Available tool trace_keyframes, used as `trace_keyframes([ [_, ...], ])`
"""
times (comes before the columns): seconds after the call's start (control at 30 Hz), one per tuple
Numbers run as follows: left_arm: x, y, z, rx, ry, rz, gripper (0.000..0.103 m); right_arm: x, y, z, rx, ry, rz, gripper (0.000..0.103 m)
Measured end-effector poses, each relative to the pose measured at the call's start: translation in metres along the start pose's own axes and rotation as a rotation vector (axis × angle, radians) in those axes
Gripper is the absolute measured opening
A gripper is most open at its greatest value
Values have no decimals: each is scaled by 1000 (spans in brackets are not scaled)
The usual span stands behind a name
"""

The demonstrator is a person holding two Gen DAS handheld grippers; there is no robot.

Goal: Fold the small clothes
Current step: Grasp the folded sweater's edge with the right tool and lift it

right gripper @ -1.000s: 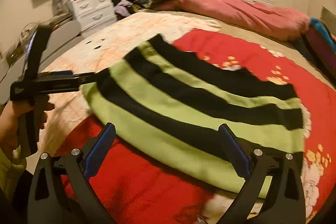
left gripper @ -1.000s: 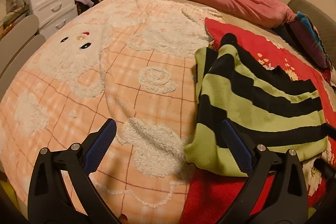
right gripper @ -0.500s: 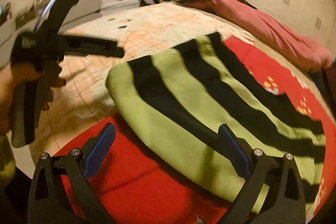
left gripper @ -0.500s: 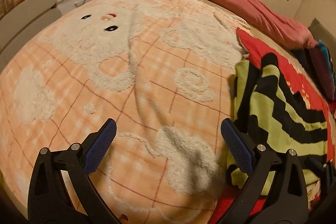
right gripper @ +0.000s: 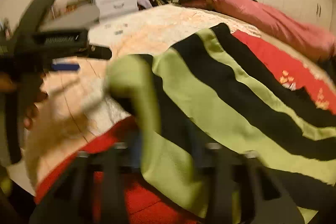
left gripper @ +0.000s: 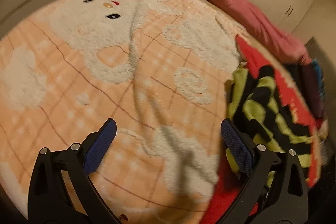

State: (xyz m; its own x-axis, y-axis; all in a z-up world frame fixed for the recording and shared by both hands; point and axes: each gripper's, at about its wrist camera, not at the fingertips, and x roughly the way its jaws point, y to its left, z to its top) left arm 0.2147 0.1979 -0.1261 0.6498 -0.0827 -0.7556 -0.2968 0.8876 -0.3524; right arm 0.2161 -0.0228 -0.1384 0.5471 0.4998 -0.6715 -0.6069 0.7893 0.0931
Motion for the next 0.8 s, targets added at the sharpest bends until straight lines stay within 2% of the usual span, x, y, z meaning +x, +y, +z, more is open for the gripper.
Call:
trace_keyframes([
  [0.1, -5, -1, 2, -42, -7, -80, 93, -10, -18, 2, 92, -25, 82, 7],
  [0.23, -3, -10, 4, -79, 30, -163, 93, -32, -27, 5, 109, -72, 138, 6],
  [0.33, 7, -25, 9, -106, 72, -229, 93, -49, -30, 4, 107, -107, 168, 5],
  [0.43, 21, -52, 21, -77, 122, -294, 93, -56, -31, 4, 83, -119, 165, 5],
  [0.57, 56, -88, 42, -68, 237, -384, 93, -58, -28, 0, 65, -111, 170, 5],
  [0.73, 89, -113, 48, -17, 347, -409, 93, -54, -25, -5, 66, -91, 175, 5],
  [0.8, 98, -119, 47, -3, 356, -376, 92, -52, -25, -7, 74, -85, 182, 5],
])
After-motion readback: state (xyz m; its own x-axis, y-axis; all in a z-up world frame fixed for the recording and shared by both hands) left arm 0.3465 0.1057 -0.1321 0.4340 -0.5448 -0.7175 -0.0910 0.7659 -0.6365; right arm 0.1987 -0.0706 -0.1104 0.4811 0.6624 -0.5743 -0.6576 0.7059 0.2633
